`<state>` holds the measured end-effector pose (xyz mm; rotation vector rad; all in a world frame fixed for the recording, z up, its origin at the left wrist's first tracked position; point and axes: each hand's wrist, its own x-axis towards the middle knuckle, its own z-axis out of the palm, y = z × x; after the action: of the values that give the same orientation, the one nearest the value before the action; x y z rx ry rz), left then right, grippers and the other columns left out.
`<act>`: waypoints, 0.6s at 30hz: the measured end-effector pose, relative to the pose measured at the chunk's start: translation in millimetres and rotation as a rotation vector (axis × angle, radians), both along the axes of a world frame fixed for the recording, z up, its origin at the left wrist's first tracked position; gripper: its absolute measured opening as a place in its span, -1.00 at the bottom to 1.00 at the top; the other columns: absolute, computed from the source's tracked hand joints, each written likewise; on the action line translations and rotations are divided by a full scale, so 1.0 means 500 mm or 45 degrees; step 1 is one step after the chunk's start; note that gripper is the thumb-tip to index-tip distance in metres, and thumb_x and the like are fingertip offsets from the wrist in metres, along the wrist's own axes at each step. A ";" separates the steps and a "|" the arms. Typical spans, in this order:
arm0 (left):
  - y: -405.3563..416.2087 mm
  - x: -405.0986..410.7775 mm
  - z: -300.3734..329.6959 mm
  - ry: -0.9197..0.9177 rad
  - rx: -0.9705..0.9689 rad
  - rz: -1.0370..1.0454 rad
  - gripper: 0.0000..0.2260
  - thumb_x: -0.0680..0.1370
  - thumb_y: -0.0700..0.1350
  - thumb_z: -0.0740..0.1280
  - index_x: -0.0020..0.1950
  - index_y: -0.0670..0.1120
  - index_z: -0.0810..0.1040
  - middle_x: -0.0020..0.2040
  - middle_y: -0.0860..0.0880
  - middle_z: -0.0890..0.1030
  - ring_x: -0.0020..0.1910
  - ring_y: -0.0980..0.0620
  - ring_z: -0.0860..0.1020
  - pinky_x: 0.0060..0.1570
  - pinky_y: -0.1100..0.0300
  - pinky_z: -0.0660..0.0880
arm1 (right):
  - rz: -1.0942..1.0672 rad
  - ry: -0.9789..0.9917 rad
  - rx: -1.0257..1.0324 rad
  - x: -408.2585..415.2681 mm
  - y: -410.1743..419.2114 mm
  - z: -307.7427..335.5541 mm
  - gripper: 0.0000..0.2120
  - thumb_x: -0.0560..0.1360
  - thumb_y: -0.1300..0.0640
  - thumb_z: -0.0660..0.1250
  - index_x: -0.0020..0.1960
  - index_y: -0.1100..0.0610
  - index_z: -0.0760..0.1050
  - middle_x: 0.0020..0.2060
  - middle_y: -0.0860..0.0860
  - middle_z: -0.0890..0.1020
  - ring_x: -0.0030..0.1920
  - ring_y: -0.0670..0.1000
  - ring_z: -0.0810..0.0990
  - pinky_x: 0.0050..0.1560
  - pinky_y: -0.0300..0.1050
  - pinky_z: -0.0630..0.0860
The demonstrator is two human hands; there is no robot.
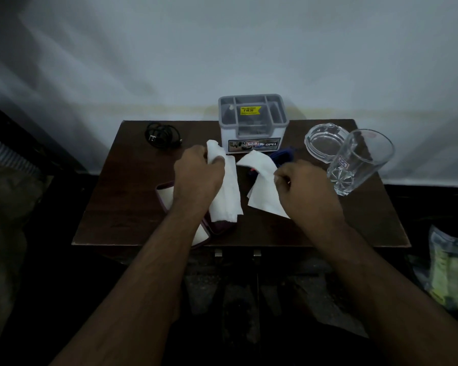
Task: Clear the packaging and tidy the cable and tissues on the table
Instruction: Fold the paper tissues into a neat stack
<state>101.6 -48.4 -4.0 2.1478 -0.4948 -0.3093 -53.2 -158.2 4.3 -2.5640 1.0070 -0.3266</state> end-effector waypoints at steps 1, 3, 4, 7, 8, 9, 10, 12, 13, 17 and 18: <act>-0.002 -0.002 0.000 0.030 -0.034 0.021 -0.93 0.60 -0.06 0.37 -0.05 -0.03 0.53 -0.22 0.13 0.54 -0.25 0.21 0.53 -0.34 0.28 0.44 | -0.039 -0.100 -0.006 0.002 -0.004 0.004 -0.80 0.63 0.14 0.25 0.08 0.17 0.63 0.00 0.12 0.62 -0.04 0.12 0.60 -0.02 -0.02 0.51; -0.006 -0.010 0.002 0.133 -0.106 0.073 -0.92 0.60 -0.06 0.38 -0.06 -0.02 0.54 -0.21 0.12 0.56 -0.21 0.16 0.58 -0.25 0.20 0.55 | -0.133 -0.305 0.061 0.002 -0.011 0.012 -0.82 0.62 0.18 0.24 0.00 0.21 0.60 -0.15 0.08 0.60 -0.19 0.02 0.55 -0.17 -0.12 0.40; -0.008 -0.015 0.003 0.205 -0.135 0.089 -0.91 0.60 -0.07 0.39 -0.07 -0.04 0.56 -0.19 0.07 0.60 -0.17 0.07 0.62 -0.18 0.12 0.61 | -0.180 -0.383 0.106 0.001 -0.013 0.016 -0.83 0.61 0.19 0.24 -0.06 0.21 0.57 -0.24 0.03 0.56 -0.27 -0.05 0.50 -0.25 -0.17 0.33; -0.013 -0.039 0.009 0.539 -0.234 0.107 -0.91 0.61 -0.13 0.39 -0.08 -0.09 0.59 -0.01 -0.15 0.69 0.02 -0.18 0.69 -0.03 -0.16 0.68 | -0.190 -0.463 0.107 -0.003 -0.012 0.030 -0.83 0.61 0.20 0.24 -0.13 0.19 0.52 -0.34 -0.02 0.47 -0.34 -0.07 0.43 -0.25 -0.19 0.28; -0.015 -0.047 0.011 0.660 -0.286 0.110 -0.92 0.62 -0.16 0.38 -0.07 -0.11 0.59 0.04 -0.21 0.69 0.05 -0.22 0.69 -0.10 -0.17 0.69 | -0.154 -0.469 0.079 -0.003 -0.007 0.034 -0.84 0.61 0.21 0.24 -0.10 0.20 0.54 -0.31 0.02 0.50 -0.31 -0.03 0.46 -0.22 -0.18 0.30; -0.016 -0.055 0.014 0.761 -0.332 0.107 -0.92 0.63 -0.18 0.36 -0.04 -0.14 0.60 0.07 -0.25 0.69 0.06 -0.25 0.69 -0.21 -0.10 0.69 | -0.107 -0.464 0.044 -0.001 -0.001 0.039 -0.85 0.61 0.21 0.26 -0.05 0.22 0.58 -0.24 0.06 0.54 -0.25 0.02 0.50 -0.19 -0.15 0.32; -0.017 -0.060 0.017 0.838 -0.362 0.102 -0.92 0.64 -0.20 0.34 0.02 -0.18 0.60 0.09 -0.27 0.68 0.07 -0.26 0.69 -0.33 0.00 0.67 | -0.049 -0.436 -0.006 0.001 0.005 0.043 -0.85 0.61 0.21 0.27 0.02 0.22 0.61 -0.16 0.10 0.57 -0.19 0.07 0.54 -0.16 -0.12 0.37; -0.022 -0.067 0.022 0.945 -0.386 0.124 -0.84 0.66 -0.21 0.30 0.17 -0.26 0.58 0.12 -0.28 0.66 0.04 -0.25 0.69 -0.46 0.10 0.62 | 0.084 -0.303 -0.117 0.006 0.020 0.046 -0.80 0.62 0.17 0.27 0.11 0.21 0.63 -0.03 0.14 0.56 -0.09 0.15 0.59 -0.10 -0.02 0.50; -0.024 -0.069 0.023 0.979 -0.387 0.141 -0.80 0.67 -0.21 0.27 0.23 -0.27 0.56 0.12 -0.28 0.66 0.01 -0.24 0.68 -0.47 0.11 0.61 | 0.148 -0.230 -0.151 0.008 0.028 0.046 -0.79 0.64 0.14 0.25 0.13 0.19 0.62 0.00 0.13 0.55 -0.06 0.17 0.59 -0.09 0.03 0.53; -0.029 -0.065 0.018 1.058 -0.397 0.166 -0.78 0.70 -0.14 0.20 0.15 -0.22 0.58 0.03 -0.26 0.68 -0.15 -0.17 0.68 -0.42 0.08 0.65 | 0.343 -0.016 -0.245 0.010 0.050 0.045 -0.76 0.67 0.04 0.19 0.15 0.08 0.61 0.02 0.02 0.49 0.02 0.09 0.57 -0.19 -0.06 0.45; -0.030 -0.061 0.016 1.065 -0.405 0.174 -0.75 0.71 -0.11 0.17 0.16 -0.21 0.59 0.03 -0.25 0.68 -0.17 -0.17 0.68 -0.42 0.08 0.65 | 0.373 0.012 -0.258 0.010 0.054 0.044 -0.76 0.67 0.03 0.18 0.15 0.06 0.61 0.02 0.00 0.49 0.03 0.06 0.57 -0.21 -0.09 0.42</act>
<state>71.3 -63.2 4.1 1.5488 0.0856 -0.9248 -48.3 -131.2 26.5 -2.8480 0.6139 -0.3514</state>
